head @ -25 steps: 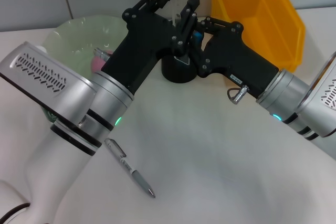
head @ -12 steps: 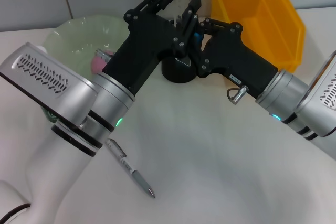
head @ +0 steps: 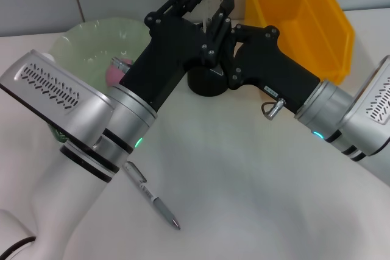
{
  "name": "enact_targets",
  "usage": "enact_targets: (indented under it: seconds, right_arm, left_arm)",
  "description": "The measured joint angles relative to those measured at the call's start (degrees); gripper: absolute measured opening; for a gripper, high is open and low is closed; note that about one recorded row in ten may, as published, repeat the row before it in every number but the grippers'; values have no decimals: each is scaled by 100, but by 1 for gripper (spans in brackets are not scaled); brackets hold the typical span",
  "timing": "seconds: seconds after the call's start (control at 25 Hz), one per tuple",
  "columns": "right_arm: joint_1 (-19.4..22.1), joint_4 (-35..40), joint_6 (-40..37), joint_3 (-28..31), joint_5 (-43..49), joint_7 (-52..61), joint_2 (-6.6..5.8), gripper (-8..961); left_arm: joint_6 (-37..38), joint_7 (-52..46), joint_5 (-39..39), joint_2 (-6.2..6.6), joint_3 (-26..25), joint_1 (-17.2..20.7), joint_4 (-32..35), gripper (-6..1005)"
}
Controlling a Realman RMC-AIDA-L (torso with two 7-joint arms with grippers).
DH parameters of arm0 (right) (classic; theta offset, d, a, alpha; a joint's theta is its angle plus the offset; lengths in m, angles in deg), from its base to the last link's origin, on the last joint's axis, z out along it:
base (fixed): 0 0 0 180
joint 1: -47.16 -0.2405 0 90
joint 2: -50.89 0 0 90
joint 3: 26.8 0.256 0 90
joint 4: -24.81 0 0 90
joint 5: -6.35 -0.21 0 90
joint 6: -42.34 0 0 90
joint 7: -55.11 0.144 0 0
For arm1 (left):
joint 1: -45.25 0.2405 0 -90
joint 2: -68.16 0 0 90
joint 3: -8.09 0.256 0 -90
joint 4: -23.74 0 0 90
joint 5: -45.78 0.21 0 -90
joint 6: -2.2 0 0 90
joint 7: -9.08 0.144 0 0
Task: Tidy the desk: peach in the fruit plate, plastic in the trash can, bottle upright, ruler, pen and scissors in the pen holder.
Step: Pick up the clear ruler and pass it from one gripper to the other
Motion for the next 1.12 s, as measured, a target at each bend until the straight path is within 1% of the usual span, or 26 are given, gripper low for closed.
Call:
enact_targets:
  seconds: [0.2, 0.4, 1.0, 1.12]
  right_arm:
    - [-6, -4, 21, 0, 10, 0, 0, 28]
    - [-3, -29, 24, 0, 31, 1, 0, 16]
    - [3, -65, 18, -2, 39, 1, 0, 11]
    - [2, -65, 7, -1, 39, 1, 0, 10]
  left_arm:
    - [0, 0, -1, 0, 8, 0, -1, 515]
    - [0, -17, -3, 0, 30, 0, -8, 519]
    - [45, -57, 24, -3, 88, 0, -26, 532]
    - [45, -58, 23, -3, 88, 1, -25, 639]
